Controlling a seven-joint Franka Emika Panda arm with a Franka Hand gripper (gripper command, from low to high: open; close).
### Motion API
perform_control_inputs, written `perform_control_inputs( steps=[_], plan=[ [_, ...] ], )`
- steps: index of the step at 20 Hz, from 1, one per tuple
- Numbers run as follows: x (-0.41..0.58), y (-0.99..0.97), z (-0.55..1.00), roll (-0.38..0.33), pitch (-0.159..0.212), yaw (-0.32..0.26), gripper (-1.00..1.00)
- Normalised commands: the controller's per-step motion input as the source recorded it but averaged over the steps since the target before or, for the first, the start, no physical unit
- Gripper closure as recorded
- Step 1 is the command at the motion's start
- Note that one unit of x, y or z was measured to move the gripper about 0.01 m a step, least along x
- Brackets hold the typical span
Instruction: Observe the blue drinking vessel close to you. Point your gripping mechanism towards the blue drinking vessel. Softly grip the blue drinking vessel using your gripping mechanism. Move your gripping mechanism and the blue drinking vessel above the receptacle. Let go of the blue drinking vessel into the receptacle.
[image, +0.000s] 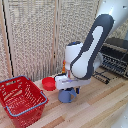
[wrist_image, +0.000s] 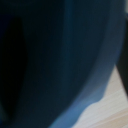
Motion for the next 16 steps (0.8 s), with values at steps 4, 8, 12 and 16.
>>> perform_control_inputs(
  steps=[4,8,12,16],
  plan=[
    [-0.198,0.37,-0.18,-0.080,0.000,-0.030,1.00],
    [-0.250,0.34,-0.17,-0.078,0.000,-0.061,1.00],
    [-0.210,0.25,0.00,-0.031,-0.014,-0.171,1.00],
    [0.119,0.11,0.46,0.000,-0.003,-0.259,1.00]
  ],
)
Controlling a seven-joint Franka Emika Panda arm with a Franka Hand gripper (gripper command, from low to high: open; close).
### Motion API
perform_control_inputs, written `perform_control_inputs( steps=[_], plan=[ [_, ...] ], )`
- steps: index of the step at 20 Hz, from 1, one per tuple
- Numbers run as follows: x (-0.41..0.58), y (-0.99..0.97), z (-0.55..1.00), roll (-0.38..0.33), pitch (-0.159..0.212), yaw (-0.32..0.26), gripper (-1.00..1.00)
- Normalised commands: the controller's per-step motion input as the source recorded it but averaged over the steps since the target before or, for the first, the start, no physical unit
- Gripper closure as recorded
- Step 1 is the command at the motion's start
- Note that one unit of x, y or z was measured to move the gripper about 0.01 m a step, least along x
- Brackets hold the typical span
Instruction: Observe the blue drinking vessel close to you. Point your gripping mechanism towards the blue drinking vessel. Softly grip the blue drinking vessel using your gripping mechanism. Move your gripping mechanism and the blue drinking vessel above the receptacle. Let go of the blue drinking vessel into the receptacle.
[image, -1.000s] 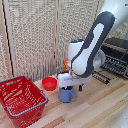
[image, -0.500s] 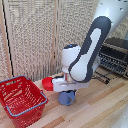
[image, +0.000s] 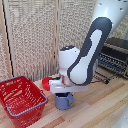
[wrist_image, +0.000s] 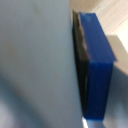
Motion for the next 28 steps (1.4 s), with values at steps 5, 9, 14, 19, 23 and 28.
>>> perform_control_inputs(
  steps=[5,9,14,19,23,28],
  plan=[
    [0.451,0.02,0.80,-0.088,0.000,-0.194,1.00],
    [0.599,0.00,0.93,-0.086,0.006,-0.142,1.00],
    [0.803,0.02,0.91,-0.008,0.042,-0.057,1.00],
    [0.635,0.00,0.84,0.117,0.048,0.201,1.00],
    [0.421,0.00,0.79,0.131,0.085,0.267,1.00],
    [0.346,0.20,0.70,0.129,0.126,0.219,1.00]
  ],
)
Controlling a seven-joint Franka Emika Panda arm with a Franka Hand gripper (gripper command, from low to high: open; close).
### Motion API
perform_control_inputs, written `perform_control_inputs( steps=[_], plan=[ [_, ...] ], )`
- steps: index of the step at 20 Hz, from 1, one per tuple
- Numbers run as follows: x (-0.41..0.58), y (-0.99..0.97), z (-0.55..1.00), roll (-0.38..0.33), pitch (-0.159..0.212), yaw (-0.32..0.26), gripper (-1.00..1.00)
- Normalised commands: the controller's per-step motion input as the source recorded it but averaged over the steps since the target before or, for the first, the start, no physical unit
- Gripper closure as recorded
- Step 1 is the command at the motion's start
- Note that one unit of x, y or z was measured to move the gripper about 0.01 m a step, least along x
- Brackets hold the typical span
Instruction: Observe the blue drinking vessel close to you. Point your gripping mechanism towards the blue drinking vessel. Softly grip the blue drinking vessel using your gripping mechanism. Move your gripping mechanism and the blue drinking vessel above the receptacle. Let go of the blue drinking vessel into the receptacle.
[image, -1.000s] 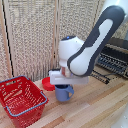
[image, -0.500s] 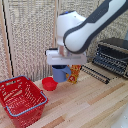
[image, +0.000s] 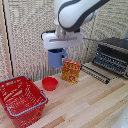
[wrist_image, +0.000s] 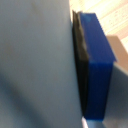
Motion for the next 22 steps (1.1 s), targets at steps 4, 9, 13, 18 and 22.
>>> perform_control_inputs(
  steps=[4,9,13,18,22],
  plan=[
    [0.436,0.61,0.46,0.174,0.148,0.087,1.00],
    [0.459,0.79,0.22,0.141,0.147,0.052,1.00],
    [0.410,0.91,-0.02,0.060,0.151,0.052,1.00],
    [0.297,0.95,-0.30,-0.018,0.126,0.063,1.00],
    [0.250,0.80,-0.49,-0.121,0.132,0.073,1.00]
  ],
)
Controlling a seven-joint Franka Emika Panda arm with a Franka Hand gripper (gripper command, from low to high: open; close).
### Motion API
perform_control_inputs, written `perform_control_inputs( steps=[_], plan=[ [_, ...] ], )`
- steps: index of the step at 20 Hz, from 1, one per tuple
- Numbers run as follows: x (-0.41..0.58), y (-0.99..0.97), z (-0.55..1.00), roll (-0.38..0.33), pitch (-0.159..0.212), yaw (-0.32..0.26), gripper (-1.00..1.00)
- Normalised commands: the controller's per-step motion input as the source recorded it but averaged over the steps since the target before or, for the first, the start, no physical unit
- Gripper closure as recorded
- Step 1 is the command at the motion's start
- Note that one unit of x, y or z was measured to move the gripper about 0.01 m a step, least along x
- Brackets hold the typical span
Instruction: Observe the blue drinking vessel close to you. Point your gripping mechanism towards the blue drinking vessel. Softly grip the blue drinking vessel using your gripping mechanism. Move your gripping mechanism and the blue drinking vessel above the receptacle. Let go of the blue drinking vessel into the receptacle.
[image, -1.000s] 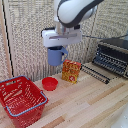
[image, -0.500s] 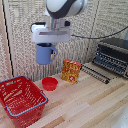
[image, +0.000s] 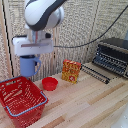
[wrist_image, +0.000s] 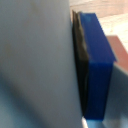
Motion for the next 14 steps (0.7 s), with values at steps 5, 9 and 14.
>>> perform_control_inputs(
  steps=[5,9,14],
  plan=[
    [0.270,0.76,-0.42,-0.108,0.117,0.070,1.00],
    [0.186,0.51,-0.28,-0.128,0.019,0.004,1.00],
    [0.117,0.16,-0.01,-0.093,-0.027,-0.093,-1.00]
  ],
)
